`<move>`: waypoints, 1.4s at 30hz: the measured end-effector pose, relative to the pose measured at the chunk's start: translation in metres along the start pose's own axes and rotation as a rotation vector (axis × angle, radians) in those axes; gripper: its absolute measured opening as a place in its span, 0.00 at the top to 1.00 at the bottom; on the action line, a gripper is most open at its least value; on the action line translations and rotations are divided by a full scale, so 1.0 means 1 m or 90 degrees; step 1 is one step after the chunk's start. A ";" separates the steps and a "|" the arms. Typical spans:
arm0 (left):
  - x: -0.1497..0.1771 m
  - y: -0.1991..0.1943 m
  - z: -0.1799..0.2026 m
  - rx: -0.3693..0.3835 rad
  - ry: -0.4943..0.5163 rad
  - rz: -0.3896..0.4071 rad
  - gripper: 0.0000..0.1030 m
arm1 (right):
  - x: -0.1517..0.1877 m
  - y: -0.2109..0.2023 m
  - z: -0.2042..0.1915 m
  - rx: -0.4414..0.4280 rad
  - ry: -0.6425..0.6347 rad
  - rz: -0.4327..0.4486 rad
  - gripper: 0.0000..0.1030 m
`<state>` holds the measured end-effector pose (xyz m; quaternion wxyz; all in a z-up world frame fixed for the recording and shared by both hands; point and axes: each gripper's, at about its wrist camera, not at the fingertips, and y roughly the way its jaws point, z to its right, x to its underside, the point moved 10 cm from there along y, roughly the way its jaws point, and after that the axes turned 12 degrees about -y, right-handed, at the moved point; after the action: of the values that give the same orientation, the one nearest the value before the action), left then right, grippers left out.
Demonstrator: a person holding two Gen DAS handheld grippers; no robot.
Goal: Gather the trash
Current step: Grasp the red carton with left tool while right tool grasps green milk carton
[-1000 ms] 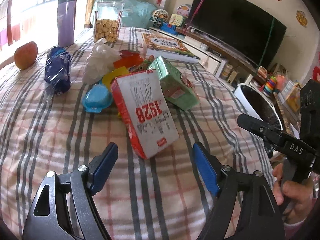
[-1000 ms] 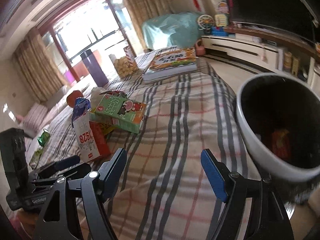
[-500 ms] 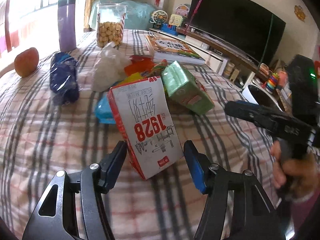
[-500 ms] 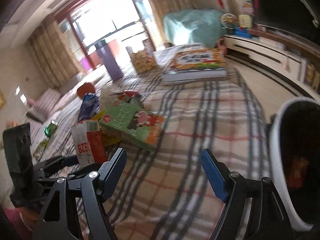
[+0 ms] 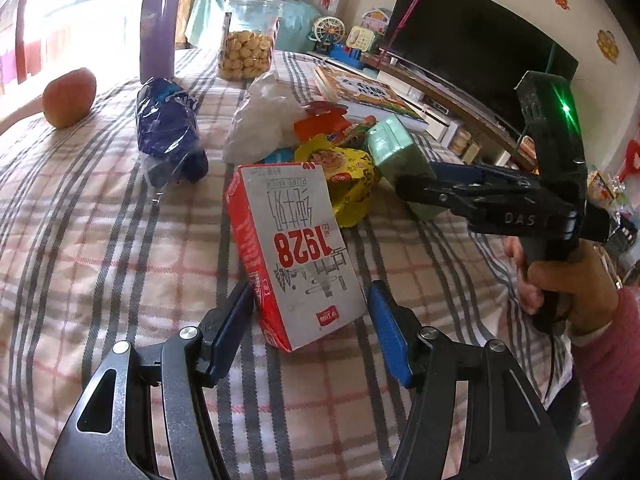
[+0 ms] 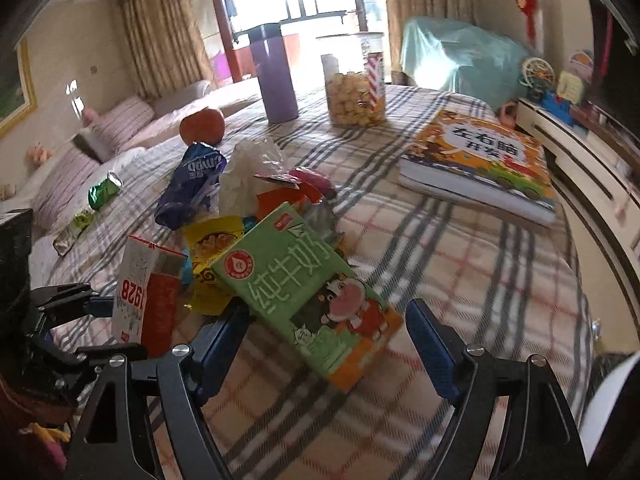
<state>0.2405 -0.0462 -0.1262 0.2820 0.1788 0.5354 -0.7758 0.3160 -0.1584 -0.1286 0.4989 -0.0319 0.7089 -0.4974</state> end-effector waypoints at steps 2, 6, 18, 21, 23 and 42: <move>0.000 0.000 -0.002 0.003 -0.004 0.000 0.42 | 0.003 -0.001 0.000 0.009 0.009 0.000 0.40; 0.003 -0.003 0.003 0.009 0.000 0.003 0.42 | 0.011 -0.015 0.000 0.014 0.053 0.013 0.41; 0.023 -0.009 0.057 0.061 0.076 -0.003 0.52 | 0.065 -0.071 -0.002 0.030 0.177 0.001 0.45; 0.025 -0.005 0.057 0.058 0.075 -0.008 0.57 | 0.070 -0.070 -0.004 0.038 0.168 -0.013 0.43; 0.024 -0.005 0.055 0.054 0.071 -0.007 0.57 | 0.069 -0.066 -0.005 0.044 0.160 -0.016 0.42; 0.032 0.019 0.069 0.040 0.086 -0.030 0.45 | 0.079 -0.069 0.007 0.066 0.210 0.008 0.51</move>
<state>0.2296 -0.1240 -0.1337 0.2212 0.2266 0.5323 -0.7851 0.2506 -0.2412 -0.1311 0.3799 0.0804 0.7546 -0.5290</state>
